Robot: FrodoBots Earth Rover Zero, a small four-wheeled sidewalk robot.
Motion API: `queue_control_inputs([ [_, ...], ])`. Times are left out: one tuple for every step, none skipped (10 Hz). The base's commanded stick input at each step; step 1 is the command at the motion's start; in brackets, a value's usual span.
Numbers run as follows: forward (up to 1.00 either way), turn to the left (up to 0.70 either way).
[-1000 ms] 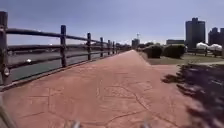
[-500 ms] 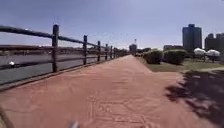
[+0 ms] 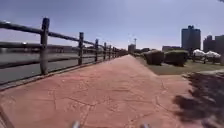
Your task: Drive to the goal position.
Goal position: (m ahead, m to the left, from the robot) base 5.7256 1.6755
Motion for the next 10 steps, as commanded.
queue_control_inputs([
  [0.85, 0.0],
  [0.85, 0.0],
  [0.85, 0.0],
  [0.85, 0.0],
  [0.85, 0.0],
  [0.85, 0.0],
  [0.85, -0.08],
  [0.85, -0.31],
  [0.85, -0.34],
  [0.85, -0.34],
])
